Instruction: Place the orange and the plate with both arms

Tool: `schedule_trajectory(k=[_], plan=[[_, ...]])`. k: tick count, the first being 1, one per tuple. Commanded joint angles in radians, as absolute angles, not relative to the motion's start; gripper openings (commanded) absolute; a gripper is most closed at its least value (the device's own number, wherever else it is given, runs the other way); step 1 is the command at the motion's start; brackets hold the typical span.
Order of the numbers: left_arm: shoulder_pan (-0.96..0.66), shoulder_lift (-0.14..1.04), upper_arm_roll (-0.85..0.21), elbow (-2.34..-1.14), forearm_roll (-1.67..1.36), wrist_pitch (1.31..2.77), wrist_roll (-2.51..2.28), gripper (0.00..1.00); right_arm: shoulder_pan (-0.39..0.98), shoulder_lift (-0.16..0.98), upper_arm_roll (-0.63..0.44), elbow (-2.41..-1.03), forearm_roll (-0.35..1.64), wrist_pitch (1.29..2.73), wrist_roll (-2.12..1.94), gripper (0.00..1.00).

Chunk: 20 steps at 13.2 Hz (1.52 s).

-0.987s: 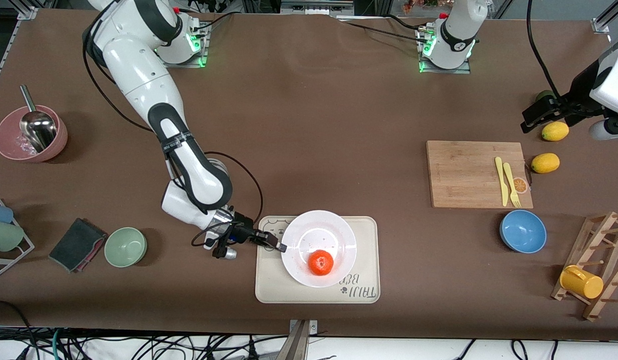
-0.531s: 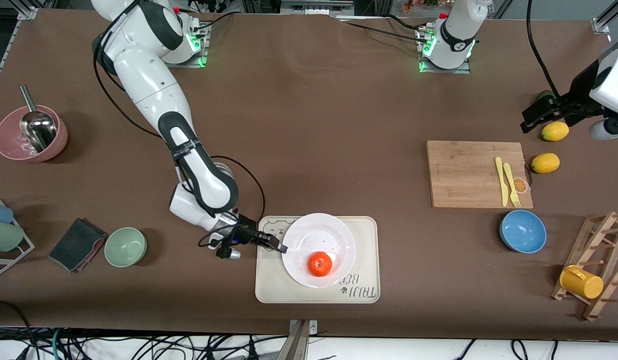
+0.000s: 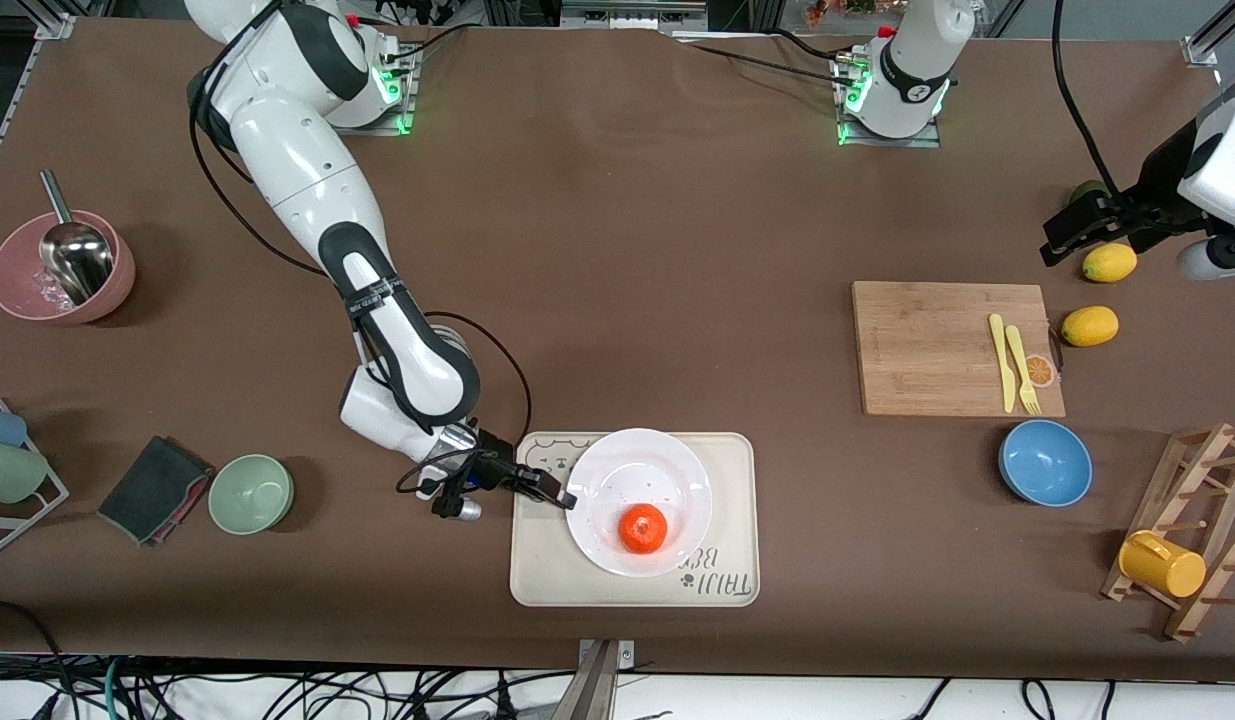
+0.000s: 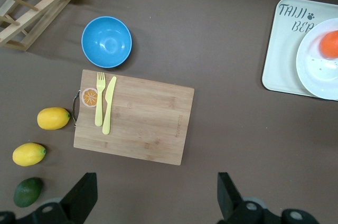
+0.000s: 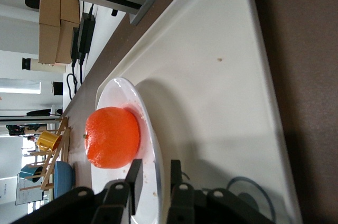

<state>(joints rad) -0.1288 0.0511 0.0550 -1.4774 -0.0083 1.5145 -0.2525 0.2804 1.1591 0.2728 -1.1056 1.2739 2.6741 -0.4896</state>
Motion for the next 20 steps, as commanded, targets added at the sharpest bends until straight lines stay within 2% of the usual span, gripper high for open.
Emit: schedule_trajectory(k=[1, 5, 8, 9, 12, 15, 18, 20], plan=[[-0.135, 0.063, 0.057, -1.447, 0.002, 1.496, -0.261, 1.0, 0.29, 1.17, 0.267, -1.063, 1.284, 2.686, -0.479, 1.0], [-0.135, 0.063, 0.057, -1.447, 0.003, 1.496, -0.261, 1.0, 0.273, 1.122, 0.265, -1.069, 1.238, 2.677, -0.479, 1.0], [-0.135, 0.063, 0.057, -1.447, 0.003, 1.496, -0.261, 1.0, 0.252, 1.089, 0.253, -1.097, 1.149, 2.603, -0.479, 1.0], [-0.135, 0.063, 0.057, -1.447, 0.003, 1.496, -0.261, 1.0, 0.241, 1.062, 0.232, -1.123, 1.131, 2.548, -0.477, 1.0], [-0.135, 0.061, 0.057, -1.447, 0.002, 1.496, -0.261, 1.0, 0.235, 0.939, 0.082, -1.218, 1.085, 2.294, -0.472, 1.0], [-0.135, 0.063, 0.057, -1.447, 0.003, 1.496, -0.261, 1.0, 0.235, 0.846, -0.012, -1.278, 0.944, 2.099, -0.439, 1.0], [-0.135, 0.063, 0.057, -1.447, 0.003, 1.496, -0.261, 1.0, 0.235, 0.746, -0.126, -1.273, 0.763, 1.808, -0.287, 1.0], [-0.135, 0.063, 0.057, -1.447, 0.003, 1.496, -0.261, 1.0, 0.235, 0.686, -0.149, -1.27, 0.64, 1.697, -0.239, 1.0]])
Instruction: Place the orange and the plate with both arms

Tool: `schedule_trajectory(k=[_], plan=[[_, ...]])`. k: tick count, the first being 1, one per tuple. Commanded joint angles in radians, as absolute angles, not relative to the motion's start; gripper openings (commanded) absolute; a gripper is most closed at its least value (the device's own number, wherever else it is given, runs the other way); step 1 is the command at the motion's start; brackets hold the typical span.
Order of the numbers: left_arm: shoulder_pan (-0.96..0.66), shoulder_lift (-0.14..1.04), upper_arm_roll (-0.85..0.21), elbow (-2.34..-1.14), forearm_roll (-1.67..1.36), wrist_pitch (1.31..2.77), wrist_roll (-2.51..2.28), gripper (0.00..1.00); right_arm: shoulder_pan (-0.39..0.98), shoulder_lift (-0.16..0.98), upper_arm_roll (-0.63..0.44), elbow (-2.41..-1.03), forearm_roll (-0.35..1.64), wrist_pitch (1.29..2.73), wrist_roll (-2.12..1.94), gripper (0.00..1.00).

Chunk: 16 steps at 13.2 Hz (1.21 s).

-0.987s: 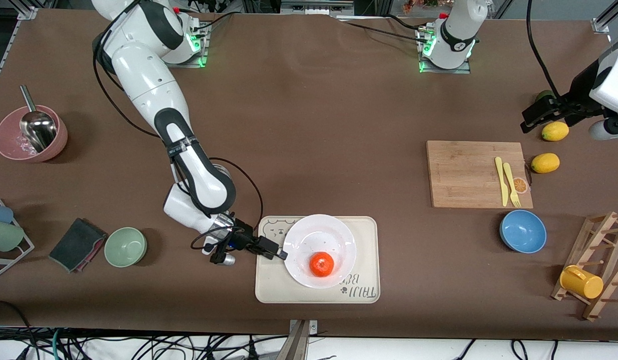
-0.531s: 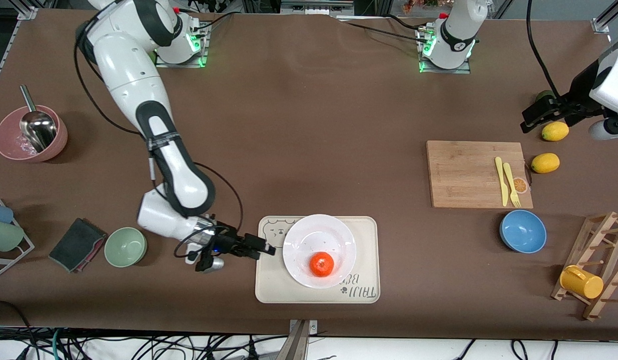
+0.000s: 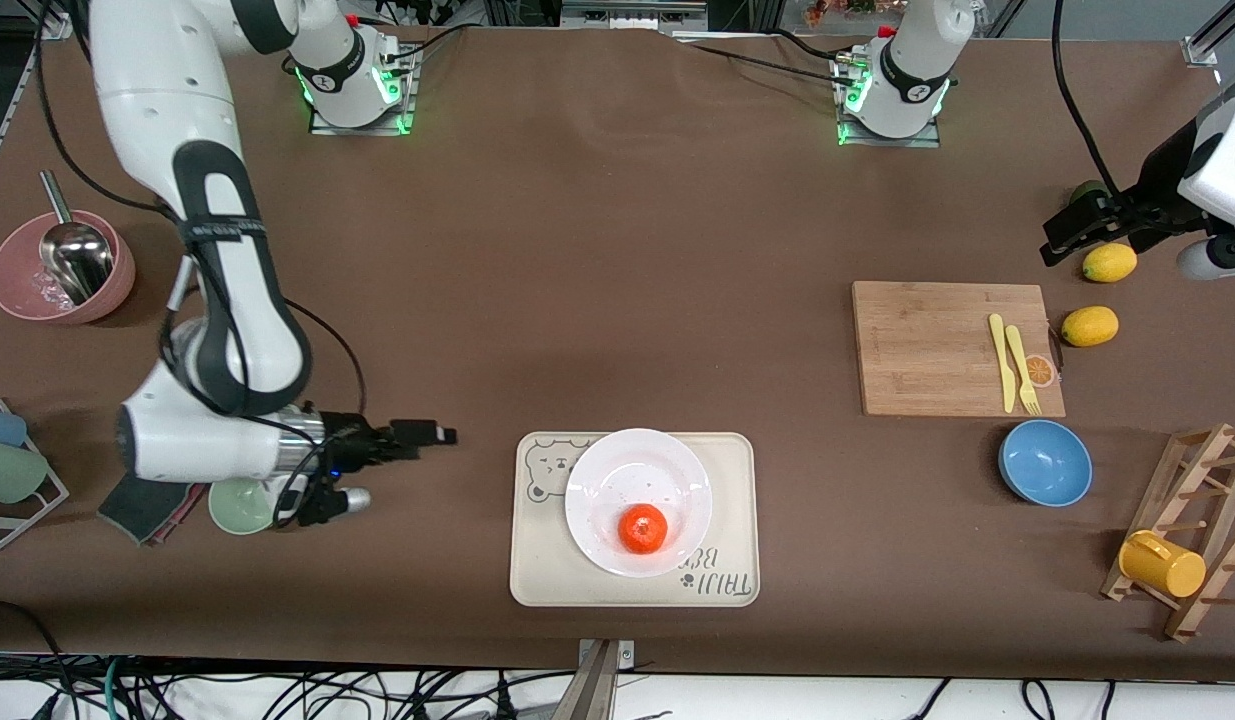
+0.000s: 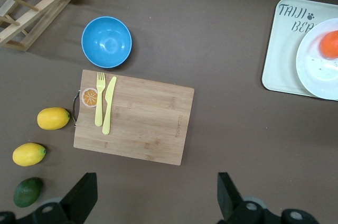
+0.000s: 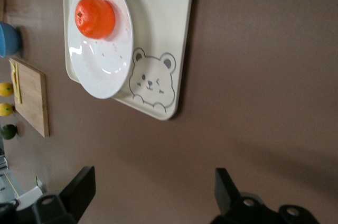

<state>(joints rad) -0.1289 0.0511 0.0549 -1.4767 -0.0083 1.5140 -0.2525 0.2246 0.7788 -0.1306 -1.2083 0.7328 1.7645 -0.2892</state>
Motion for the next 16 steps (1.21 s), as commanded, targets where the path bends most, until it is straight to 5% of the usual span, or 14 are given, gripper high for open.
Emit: schedule_trajectory(k=[1, 7, 12, 16], plan=[[-0.135, 0.063, 0.057, -1.447, 0.003, 1.496, -0.261, 1.0, 0.235, 0.661, -0.156, -1.269, 0.559, 1.65, -0.221, 1.0], [-0.135, 0.063, 0.057, -1.447, 0.003, 1.496, -0.261, 1.0, 0.242, 0.52, -0.17, -1.282, 0.18, 1.47, -0.198, 1.0], [-0.135, 0.061, 0.057, -1.447, 0.003, 1.496, -0.261, 1.0, 0.245, 0.192, -0.166, -1.624, 0.029, 1.58, -0.062, 1.0], [-0.135, 0.063, 0.057, -1.447, 0.003, 1.496, -0.261, 1.0, 0.2, 0.065, -0.169, -1.677, -0.003, 1.539, -0.073, 1.0]])
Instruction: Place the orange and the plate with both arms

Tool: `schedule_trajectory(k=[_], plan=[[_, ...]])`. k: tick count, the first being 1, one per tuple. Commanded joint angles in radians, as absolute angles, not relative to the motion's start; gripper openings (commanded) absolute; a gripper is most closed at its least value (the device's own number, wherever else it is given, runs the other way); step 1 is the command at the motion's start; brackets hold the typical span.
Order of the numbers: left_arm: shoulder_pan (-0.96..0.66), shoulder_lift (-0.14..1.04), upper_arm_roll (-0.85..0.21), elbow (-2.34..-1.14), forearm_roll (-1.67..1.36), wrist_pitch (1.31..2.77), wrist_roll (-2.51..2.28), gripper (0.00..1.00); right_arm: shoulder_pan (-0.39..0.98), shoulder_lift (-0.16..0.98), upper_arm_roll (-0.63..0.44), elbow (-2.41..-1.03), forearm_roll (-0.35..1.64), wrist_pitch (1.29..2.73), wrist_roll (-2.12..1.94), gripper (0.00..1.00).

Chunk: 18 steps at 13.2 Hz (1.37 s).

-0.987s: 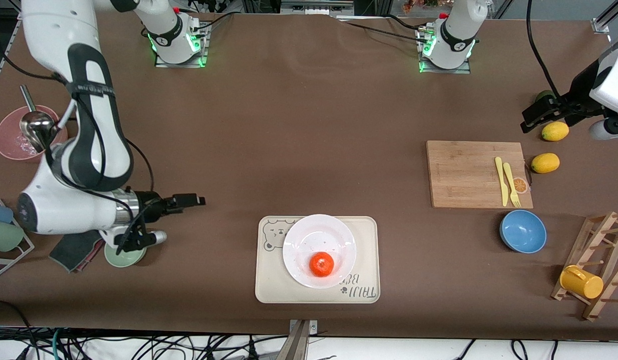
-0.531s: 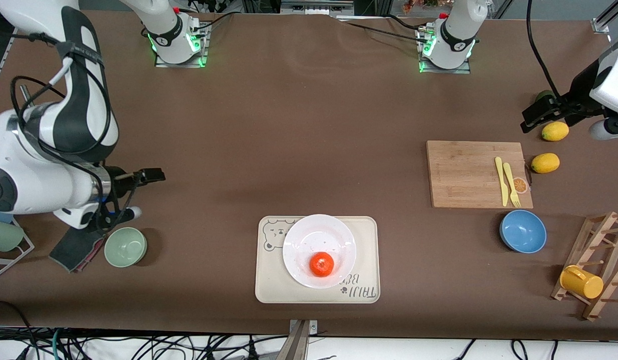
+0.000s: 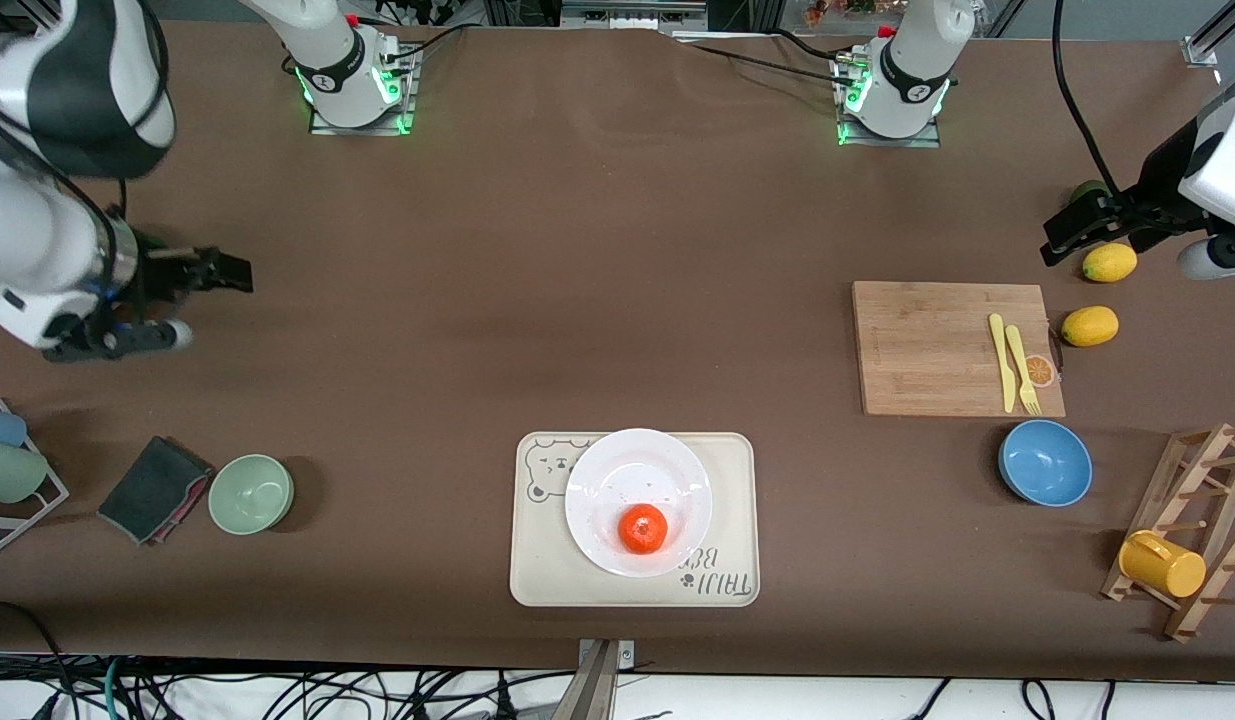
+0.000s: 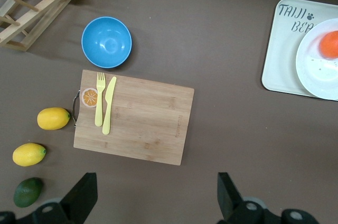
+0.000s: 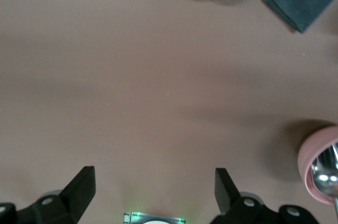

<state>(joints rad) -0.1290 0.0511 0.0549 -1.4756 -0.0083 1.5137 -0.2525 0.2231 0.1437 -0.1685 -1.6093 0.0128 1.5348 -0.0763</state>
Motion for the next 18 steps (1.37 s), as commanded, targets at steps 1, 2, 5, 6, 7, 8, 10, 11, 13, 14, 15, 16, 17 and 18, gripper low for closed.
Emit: schedule_trajectory(k=[1, 2, 5, 6, 7, 8, 10, 11, 13, 14, 15, 16, 17, 18], plan=[[-0.135, 0.063, 0.057, -1.447, 0.003, 1.496, -0.261, 1.0, 0.199, 0.054, -0.169, -1.672, -0.005, 1.508, -0.074, 1.0], [-0.135, 0.063, 0.057, -1.447, 0.003, 1.496, -0.261, 1.0, 0.199, 0.052, -0.169, -1.667, -0.008, 1.499, -0.074, 1.0], [-0.135, 0.063, 0.057, -1.447, 0.003, 1.496, -0.261, 1.0, 0.198, 0.04, -0.169, -1.635, -0.009, 1.482, -0.066, 1.0], [-0.135, 0.061, 0.057, -1.447, 0.003, 1.496, -0.261, 1.0, 0.198, 0.04, -0.169, -1.625, -0.014, 1.482, -0.066, 1.0], [-0.135, 0.063, 0.057, -1.447, 0.003, 1.496, -0.261, 1.0, 0.187, 0.04, -0.179, -1.621, -0.034, 1.492, -0.066, 1.0], [-0.135, 0.063, 0.057, -1.447, 0.002, 1.496, -0.261, 1.0, 0.181, 0.041, -0.202, -1.62, -0.028, 1.494, -0.06, 1.0], [-0.135, 0.063, 0.057, -1.447, 0.003, 1.496, -0.261, 1.0, 0.183, 0.041, -0.207, -1.62, -0.026, 1.489, -0.057, 1.0], [-0.135, 0.063, 0.057, -1.447, 0.003, 1.496, -0.261, 1.0, 0.183, 0.041, -0.207, -1.62, -0.025, 1.486, -0.057, 1.0], [-0.135, 0.063, 0.057, -1.447, 0.003, 1.496, -0.261, 1.0, 0.189, 0.046, -0.207, -1.6, -0.028, 1.476, -0.075, 1.0], [-0.135, 0.063, 0.057, -1.447, 0.002, 1.496, -0.261, 1.0, 0.19, 0.055, -0.201, -1.591, -0.026, 1.467, -0.065, 1.0], [-0.135, 0.061, 0.057, -1.447, 0.003, 1.496, -0.261, 1.0, 0.193, 0.055, -0.198, -1.589, -0.026, 1.465, -0.06, 1.0], [-0.135, 0.063, 0.057, -1.447, 0.003, 1.496, -0.261, 1.0, 0.195, 0.055, -0.198, -1.588, -0.026, 1.465, -0.06, 1.0], [-0.135, 0.063, 0.057, -1.447, 0.003, 1.496, -0.261, 1.0, 0.196, 0.055, -0.198, -1.588, -0.028, 1.465, -0.06, 1.0], [-0.135, 0.063, 0.057, -1.447, 0.003, 1.496, -0.261, 1.0, 0.195, 0.057, -0.198, -1.588, -0.029, 1.466, -0.06, 1.0]])
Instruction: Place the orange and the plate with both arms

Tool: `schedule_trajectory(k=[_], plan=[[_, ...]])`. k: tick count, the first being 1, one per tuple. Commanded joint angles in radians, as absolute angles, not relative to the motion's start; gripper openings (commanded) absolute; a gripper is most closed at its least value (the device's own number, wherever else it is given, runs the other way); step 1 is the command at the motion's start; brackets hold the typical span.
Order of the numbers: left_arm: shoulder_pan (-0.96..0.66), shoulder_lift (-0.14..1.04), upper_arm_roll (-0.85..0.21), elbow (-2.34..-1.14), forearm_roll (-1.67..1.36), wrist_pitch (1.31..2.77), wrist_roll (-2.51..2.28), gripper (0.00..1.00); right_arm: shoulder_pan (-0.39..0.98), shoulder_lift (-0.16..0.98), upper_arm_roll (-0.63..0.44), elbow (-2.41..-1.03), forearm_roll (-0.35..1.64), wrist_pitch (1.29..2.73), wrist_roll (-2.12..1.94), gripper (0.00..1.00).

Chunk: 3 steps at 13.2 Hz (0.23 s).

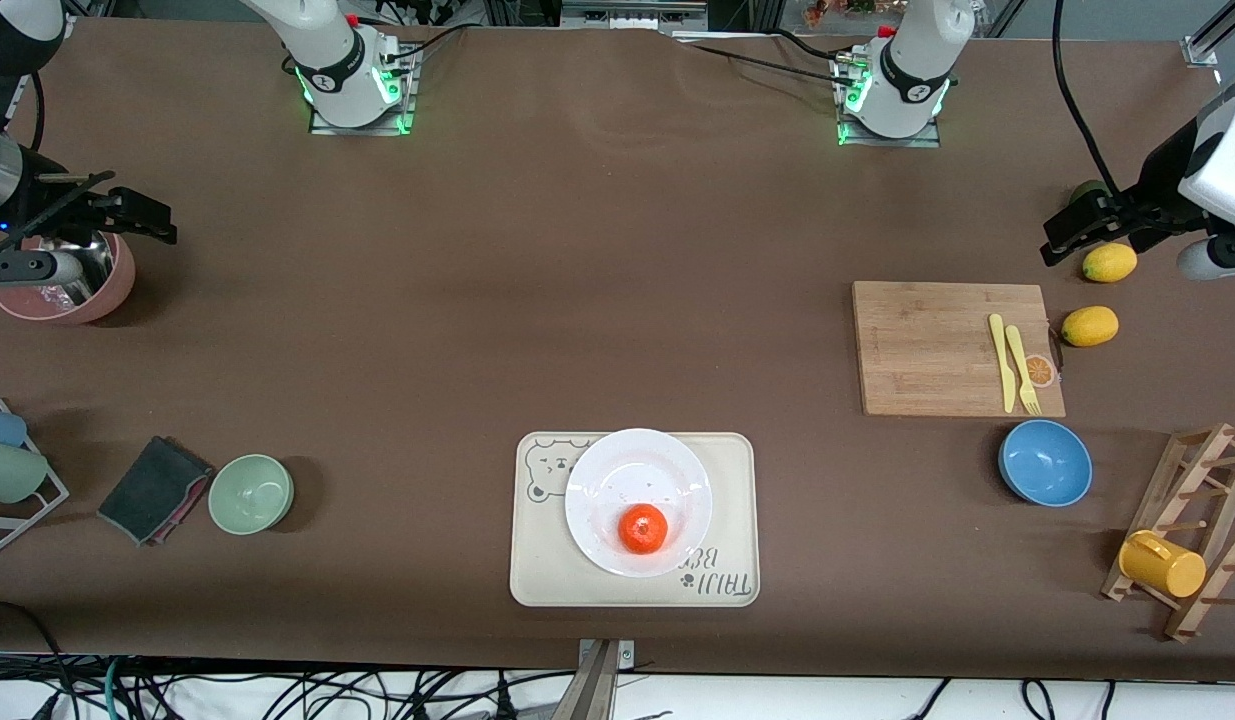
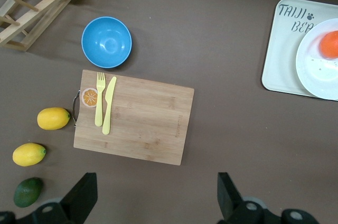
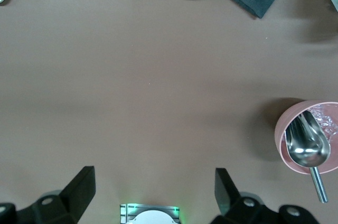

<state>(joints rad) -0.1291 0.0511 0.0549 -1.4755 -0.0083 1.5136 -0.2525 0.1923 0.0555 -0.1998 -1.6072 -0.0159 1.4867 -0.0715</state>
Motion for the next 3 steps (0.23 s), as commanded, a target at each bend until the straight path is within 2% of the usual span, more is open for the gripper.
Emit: schedule_trajectory(k=[1, 3], plan=[[-0.135, 0.063, 0.057, -1.447, 0.002, 1.496, -0.261, 1.0, 0.193, 0.057, -0.199, -1.588, -0.028, 1.466, -0.06, 1.0], [-0.135, 0.061, 0.057, -1.447, 0.003, 1.494, -0.261, 1.0, 0.195, 0.055, -0.198, -1.588, -0.029, 1.466, -0.06, 1.0]])
